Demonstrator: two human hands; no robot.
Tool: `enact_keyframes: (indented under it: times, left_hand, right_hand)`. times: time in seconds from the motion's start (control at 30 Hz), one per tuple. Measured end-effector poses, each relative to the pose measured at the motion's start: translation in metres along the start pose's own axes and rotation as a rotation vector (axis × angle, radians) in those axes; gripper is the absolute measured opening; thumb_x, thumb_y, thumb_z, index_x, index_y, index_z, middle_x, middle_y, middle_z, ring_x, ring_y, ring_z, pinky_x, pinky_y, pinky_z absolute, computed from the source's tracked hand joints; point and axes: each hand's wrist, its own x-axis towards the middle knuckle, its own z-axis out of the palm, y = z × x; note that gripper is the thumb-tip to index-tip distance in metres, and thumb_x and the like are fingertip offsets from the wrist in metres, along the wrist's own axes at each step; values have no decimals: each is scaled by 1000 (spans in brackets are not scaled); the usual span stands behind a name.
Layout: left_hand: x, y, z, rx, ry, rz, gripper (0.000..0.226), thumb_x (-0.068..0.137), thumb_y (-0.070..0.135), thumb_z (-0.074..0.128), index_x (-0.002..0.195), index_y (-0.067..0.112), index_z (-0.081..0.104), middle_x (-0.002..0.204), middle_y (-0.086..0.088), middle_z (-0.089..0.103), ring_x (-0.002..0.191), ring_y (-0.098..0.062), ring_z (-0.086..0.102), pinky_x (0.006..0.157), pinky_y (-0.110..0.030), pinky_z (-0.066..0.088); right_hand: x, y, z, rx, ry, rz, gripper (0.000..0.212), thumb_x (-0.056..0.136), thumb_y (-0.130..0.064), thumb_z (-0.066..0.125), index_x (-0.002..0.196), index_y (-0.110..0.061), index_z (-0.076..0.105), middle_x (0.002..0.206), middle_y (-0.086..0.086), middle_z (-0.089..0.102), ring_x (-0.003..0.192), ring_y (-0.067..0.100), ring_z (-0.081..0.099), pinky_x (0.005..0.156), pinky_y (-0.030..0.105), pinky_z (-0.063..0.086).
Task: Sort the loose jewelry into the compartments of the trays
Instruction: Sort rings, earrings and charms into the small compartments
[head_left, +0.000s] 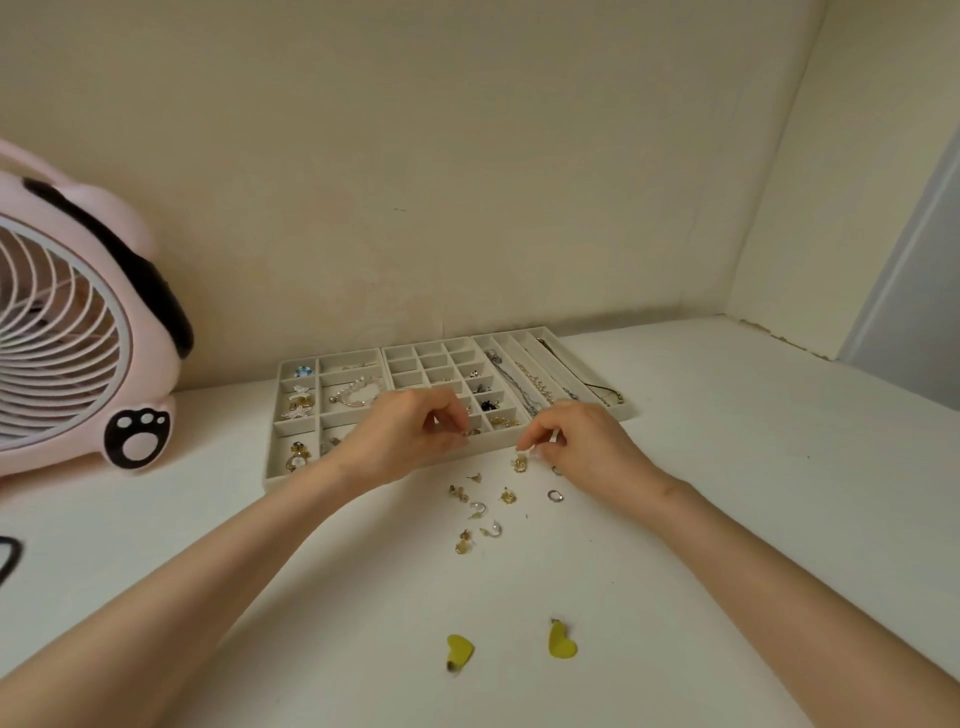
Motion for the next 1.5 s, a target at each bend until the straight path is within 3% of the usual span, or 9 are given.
enact_keyframes:
  times: [0.17,0.4,0.57,0.7,0.8,0.93,1.13,1.37,1.5]
  left_hand:
    - [-5,0,2,-5,-49,4,10,84,14,67,89,22,65,78,11,64,68,-4,53,62,-12,39]
    - [-7,8,10,-27,-64,5,10,83,13,66,90,20,66,77,10,64,68,-6,52,64,-16,40]
    - [-9,13,22,-20,-51,15,15,83,13,66,94,23,63,82,13,64,70,-7,56,65,-19,43]
    - [-10,14,26,-47,15,33,21,81,11,68,97,21,61,91,11,63,72,-7,54,65,-19,44]
    - [-11,16,29,-48,21,41,23,80,9,69,98,20,61,92,10,62,73,-3,52,68,-23,46]
    - [-11,15,29,13,19,28,18,81,11,69,93,21,60,91,10,60,72,2,50,65,-18,42]
    - [-10,14,28,26,40,-3,18,80,9,67,89,23,61,89,10,61,74,-12,56,67,-27,47]
    - [-11,17,28,3,18,8,17,81,6,65,91,19,61,89,7,63,73,-5,53,65,-18,43]
    - [-11,19,28,-184,25,-35,18,82,6,67,96,15,59,90,8,65,70,2,54,63,-9,41]
  right_hand:
    - [8,-5,6,-39,-81,27,9,79,-20,74,87,-23,72,81,-10,56,80,10,57,77,28,48]
    - [7,0,12,13,-55,32,12,74,-23,78,75,-27,66,82,-5,61,79,12,58,75,33,49]
    - [2,2,11,30,-62,7,15,72,-29,80,71,-26,65,82,-10,57,74,4,53,72,26,45]
    - [0,0,8,231,-16,27,16,77,-20,76,66,-25,64,74,-12,58,60,-4,48,63,15,39]
    - [2,-2,6,324,5,49,14,80,-14,72,70,-22,67,70,-12,61,56,-5,48,59,9,37]
    - [2,1,4,299,-4,45,9,80,-11,72,78,-20,72,74,-8,64,60,-1,48,65,17,42]
    - [-5,-1,1,303,-212,12,19,72,-5,78,82,-21,75,82,-8,58,60,9,51,62,24,50]
    - [-3,0,7,256,-199,15,9,71,-19,81,75,-20,72,81,-7,63,58,4,53,61,25,50]
    - [-5,-2,3,372,-174,-5,8,77,-14,77,82,-18,73,76,-9,62,55,-3,50,58,19,45]
